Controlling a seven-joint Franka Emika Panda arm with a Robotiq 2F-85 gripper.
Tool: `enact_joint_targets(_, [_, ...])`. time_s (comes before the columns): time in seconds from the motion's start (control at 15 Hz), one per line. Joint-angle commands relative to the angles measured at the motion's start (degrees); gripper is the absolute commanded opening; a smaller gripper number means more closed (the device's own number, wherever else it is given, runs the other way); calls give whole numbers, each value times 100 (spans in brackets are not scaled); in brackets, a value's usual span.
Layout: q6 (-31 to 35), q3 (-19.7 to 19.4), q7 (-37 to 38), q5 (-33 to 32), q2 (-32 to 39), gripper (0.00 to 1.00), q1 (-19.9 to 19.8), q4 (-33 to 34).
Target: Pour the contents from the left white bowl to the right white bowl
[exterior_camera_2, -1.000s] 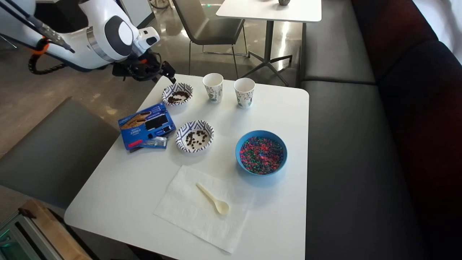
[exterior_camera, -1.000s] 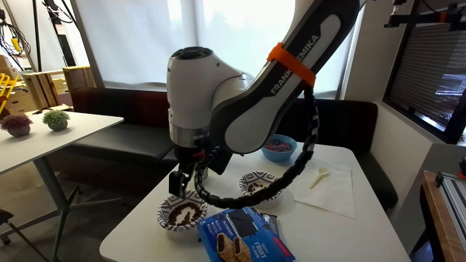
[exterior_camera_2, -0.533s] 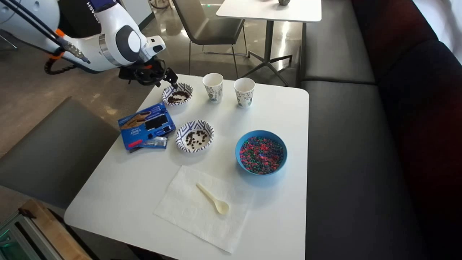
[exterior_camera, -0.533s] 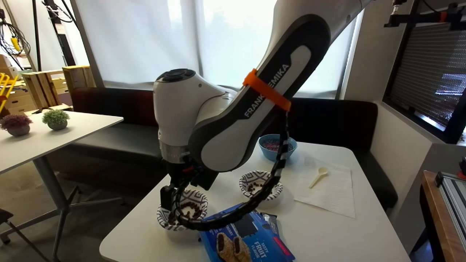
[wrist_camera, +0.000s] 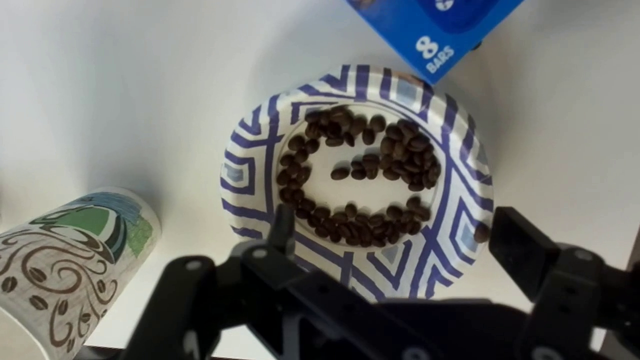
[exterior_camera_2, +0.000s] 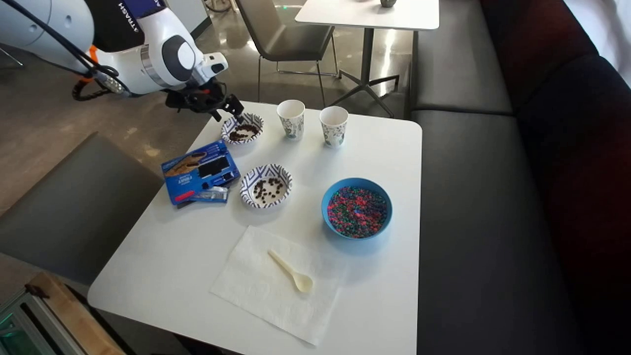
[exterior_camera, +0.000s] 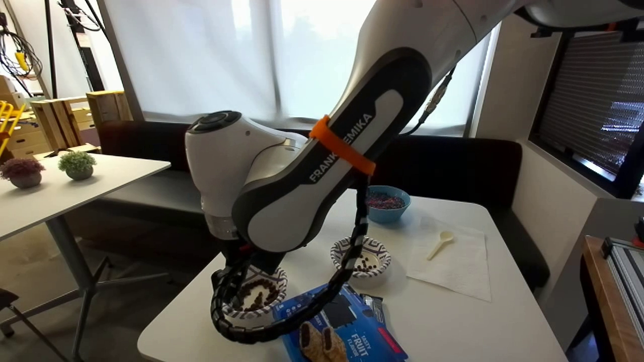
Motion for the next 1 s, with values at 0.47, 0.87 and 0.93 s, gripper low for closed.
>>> enact_joint_targets(0.47, [-542,-109,48,141,861,100,202,1286])
enact_joint_targets(0.87, [-651,-141,48,140,1104,100,226,1607])
enact_joint_targets(0.93, [-700,-144,45,139,1129,100,226,1648])
